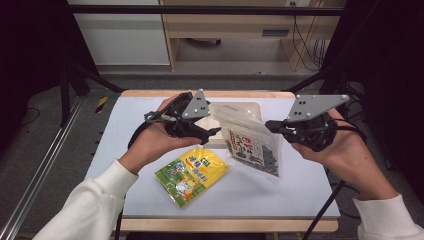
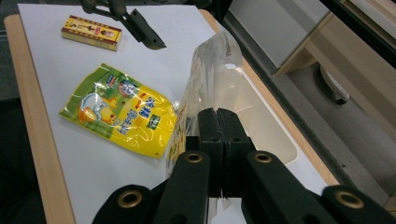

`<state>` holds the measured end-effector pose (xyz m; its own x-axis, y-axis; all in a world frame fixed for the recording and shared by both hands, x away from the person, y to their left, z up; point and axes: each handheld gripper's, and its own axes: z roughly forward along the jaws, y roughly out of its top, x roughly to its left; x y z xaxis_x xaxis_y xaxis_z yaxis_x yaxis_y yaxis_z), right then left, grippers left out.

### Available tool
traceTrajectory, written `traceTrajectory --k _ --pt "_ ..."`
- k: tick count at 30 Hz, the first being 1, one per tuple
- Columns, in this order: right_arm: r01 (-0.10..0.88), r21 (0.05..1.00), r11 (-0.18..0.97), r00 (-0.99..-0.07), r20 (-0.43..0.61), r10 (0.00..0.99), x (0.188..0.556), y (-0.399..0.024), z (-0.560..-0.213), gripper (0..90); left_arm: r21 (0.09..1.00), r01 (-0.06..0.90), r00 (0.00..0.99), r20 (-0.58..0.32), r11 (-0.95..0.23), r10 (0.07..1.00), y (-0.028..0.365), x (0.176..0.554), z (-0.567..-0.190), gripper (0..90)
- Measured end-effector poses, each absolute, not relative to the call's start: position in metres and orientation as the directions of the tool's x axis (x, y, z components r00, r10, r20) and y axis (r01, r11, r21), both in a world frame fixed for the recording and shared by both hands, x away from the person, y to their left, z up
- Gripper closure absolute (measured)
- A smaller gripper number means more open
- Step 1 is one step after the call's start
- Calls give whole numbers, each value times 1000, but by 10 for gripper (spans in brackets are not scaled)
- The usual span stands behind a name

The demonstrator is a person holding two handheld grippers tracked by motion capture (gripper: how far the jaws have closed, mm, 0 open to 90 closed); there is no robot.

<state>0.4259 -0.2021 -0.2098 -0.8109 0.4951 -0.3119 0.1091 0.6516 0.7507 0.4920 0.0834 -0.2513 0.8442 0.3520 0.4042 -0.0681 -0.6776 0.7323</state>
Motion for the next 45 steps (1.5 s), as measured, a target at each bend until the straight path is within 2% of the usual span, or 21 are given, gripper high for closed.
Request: traceTrajectory --k 10,13,15,16,17,18,19,24,28,30,34,41,44,45 --pt "97 759 643 -835 -290 468 421 -193 -209 897 709 -71 863 396 -702 314 72 497 -263 215" --pt "98 759 643 -840 -284 463 423 -189 -212 897 691 -70 867 398 -719 299 69 498 -269 237" --pt "106 758 644 -843 -275 463 425 -188 -216 897 678 -71 869 403 -731 289 67 500 -273 319" --pt "106 758 644 -843 -275 463 425 -188 -216 897 677 -67 871 398 -733 288 66 500 -275 319" --pt "107 760 641 -843 -272 463 425 -188 -217 897 666 -64 876 395 -743 278 66 501 -277 359" --pt "112 762 638 -844 -266 466 427 -189 -218 897 659 -69 877 398 -749 270 65 502 -279 438" --pt "112 762 638 -844 -266 466 427 -189 -218 897 660 -70 879 396 -748 267 65 502 -281 438" --pt "124 753 646 -833 -275 480 427 -191 -220 894 666 -66 893 372 -743 254 66 502 -288 684" --pt "129 730 671 -828 -293 478 427 -192 -223 881 650 -83 895 382 -755 231 66 502 -290 746" --pt "126 727 675 -828 -297 475 428 -192 -224 870 641 -97 895 391 -761 215 66 501 -291 755" --pt "127 705 698 -832 -307 462 436 -186 -228 759 639 -112 898 393 -761 198 64 499 -291 773" --pt "140 637 758 -840 -329 432 449 -165 -238 693 644 -130 902 393 -754 180 58 495 -290 769" --pt "155 628 763 -846 -314 431 453 -158 -241 746 644 -118 903 386 -755 188 59 496 -290 766" --pt "163 626 763 -849 -305 432 454 -157 -242 812 657 -107 907 372 -746 197 61 498 -291 753"
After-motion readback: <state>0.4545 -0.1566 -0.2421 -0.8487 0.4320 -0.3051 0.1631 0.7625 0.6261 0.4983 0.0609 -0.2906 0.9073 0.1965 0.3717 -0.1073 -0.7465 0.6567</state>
